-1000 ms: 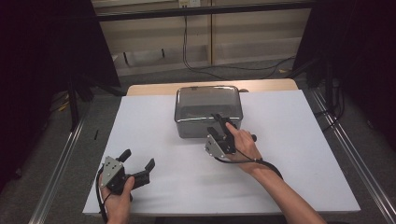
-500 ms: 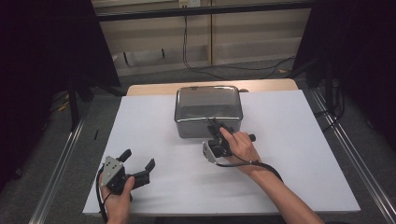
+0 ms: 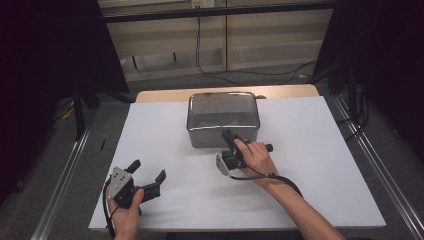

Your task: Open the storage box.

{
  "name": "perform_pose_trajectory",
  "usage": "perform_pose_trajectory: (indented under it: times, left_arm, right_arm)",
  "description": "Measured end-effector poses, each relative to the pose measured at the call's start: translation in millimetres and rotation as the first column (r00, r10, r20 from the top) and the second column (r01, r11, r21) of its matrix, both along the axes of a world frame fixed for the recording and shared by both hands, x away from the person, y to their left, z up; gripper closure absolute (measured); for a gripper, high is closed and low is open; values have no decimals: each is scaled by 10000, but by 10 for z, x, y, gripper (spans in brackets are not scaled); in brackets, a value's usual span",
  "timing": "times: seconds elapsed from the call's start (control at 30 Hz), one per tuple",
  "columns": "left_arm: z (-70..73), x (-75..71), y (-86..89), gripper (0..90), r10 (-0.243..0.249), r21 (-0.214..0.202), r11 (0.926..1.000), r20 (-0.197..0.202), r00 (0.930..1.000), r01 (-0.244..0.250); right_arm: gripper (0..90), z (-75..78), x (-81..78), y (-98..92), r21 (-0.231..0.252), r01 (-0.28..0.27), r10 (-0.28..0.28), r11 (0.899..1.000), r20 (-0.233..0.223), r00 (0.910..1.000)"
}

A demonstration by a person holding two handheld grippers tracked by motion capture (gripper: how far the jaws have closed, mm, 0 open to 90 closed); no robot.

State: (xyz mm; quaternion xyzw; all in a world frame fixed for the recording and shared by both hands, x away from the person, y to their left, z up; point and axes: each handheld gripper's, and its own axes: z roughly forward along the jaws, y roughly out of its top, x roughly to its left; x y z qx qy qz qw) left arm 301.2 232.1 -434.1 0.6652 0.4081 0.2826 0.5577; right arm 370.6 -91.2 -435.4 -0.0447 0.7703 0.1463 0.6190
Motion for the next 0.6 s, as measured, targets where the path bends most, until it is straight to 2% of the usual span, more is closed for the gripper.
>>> perform_pose_trajectory:
  times: [0.33,0.6]
  left_arm:
    - [-3,21,0,29,-53,91,9999,-46,10000,53]
    - [3,43,-23,30,-295,222,9993,-90,9995,297]
  right_arm:
    - [792,19,0,-6,76,-16,16,10000,36,10000]
    - [792,30,0,-12,127,-35,35,9999,8,10000]
